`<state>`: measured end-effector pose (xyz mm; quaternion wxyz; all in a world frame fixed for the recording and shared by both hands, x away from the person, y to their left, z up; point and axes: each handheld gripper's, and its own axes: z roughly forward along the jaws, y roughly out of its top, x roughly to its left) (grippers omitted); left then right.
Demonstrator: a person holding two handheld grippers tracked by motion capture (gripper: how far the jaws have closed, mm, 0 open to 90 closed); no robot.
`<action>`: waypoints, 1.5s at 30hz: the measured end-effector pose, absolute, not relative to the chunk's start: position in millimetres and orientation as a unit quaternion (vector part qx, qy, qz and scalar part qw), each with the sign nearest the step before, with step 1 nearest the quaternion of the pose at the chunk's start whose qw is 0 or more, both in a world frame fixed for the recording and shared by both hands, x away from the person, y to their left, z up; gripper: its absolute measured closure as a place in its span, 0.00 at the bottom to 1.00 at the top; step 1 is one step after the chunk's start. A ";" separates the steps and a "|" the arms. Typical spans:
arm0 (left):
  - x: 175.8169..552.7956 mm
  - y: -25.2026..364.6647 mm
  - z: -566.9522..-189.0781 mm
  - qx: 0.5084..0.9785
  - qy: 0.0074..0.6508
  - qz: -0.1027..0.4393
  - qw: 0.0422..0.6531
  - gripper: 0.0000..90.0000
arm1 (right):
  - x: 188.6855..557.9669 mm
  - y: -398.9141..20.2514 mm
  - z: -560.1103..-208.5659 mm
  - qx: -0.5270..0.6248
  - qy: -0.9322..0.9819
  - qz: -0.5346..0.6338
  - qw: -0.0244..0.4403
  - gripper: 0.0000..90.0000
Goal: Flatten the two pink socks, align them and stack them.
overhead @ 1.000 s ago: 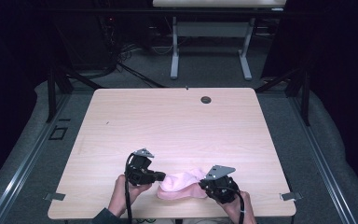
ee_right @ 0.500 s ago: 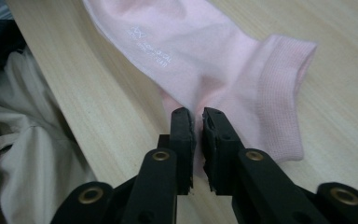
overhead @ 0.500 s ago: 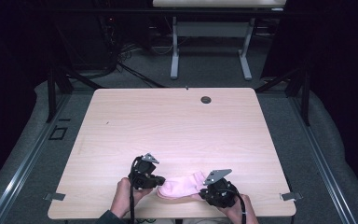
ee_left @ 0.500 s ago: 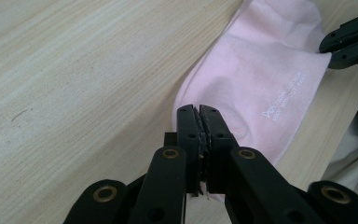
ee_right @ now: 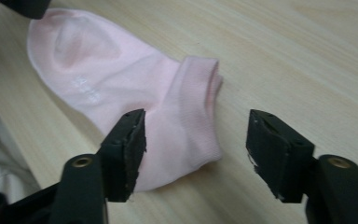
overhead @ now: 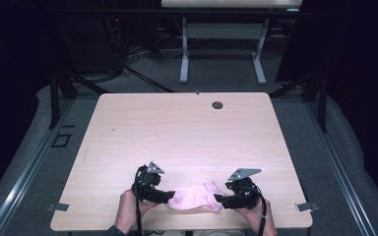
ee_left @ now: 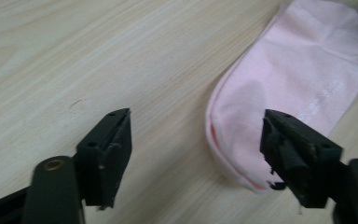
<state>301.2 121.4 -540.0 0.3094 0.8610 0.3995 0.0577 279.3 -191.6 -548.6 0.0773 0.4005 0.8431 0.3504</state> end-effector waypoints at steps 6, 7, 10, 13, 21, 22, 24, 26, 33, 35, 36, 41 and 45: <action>300.1 140.1 -540.7 0.849 0.417 0.090 0.313 0.15 | 284.7 -202.1 -545.0 0.415 0.831 0.356 0.098 0.21; 300.0 144.1 -540.8 0.848 0.419 0.092 0.313 0.13 | 285.2 -204.7 -544.1 0.416 0.830 0.358 0.103 0.19; 299.8 156.3 -542.9 0.839 0.432 0.112 0.311 0.04 | 285.9 -217.4 -542.0 0.428 0.818 0.363 0.122 0.14; 299.7 170.2 -546.5 0.831 0.445 0.126 0.308 0.01 | 286.8 -224.7 -543.4 0.436 0.814 0.362 0.129 0.09; 299.6 212.0 -571.9 0.796 0.497 0.154 0.309 0.00 | 291.4 -260.5 -560.8 0.483 0.792 0.342 0.150 0.03; 299.6 212.0 -571.9 0.796 0.497 0.154 0.309 0.00 | 291.9 -264.4 -563.1 0.487 0.790 0.340 0.150 0.03; 300.0 219.6 -576.1 0.788 0.507 0.162 0.309 0.00 | 292.7 -270.9 -567.8 0.498 0.784 0.336 0.154 0.03; 300.7 225.1 -579.8 0.783 0.513 0.169 0.309 0.00 | 293.0 -273.9 -570.2 0.501 0.781 0.337 0.159 0.03; 301.7 236.3 -589.0 0.778 0.510 0.201 0.305 0.00 | 292.8 -289.8 -582.4 0.512 0.778 0.310 0.190 0.03; 301.8 237.5 -589.7 0.777 0.509 0.203 0.309 0.00 | 292.8 -290.6 -583.9 0.515 0.777 0.305 0.197 0.03; 302.1 239.6 -591.2 0.774 0.508 0.207 0.316 0.00 | 292.7 -293.9 -585.8 0.514 0.776 0.307 0.200 0.02; 302.2 241.9 -592.5 0.772 0.505 0.211 0.323 0.00 | 291.2 -301.0 -589.8 0.511 0.768 0.325 0.210 0.01; 302.1 242.0 -592.6 0.773 0.504 0.211 0.322 0.00 | 291.2 -300.3 -590.1 0.513 0.766 0.325 0.212 0.01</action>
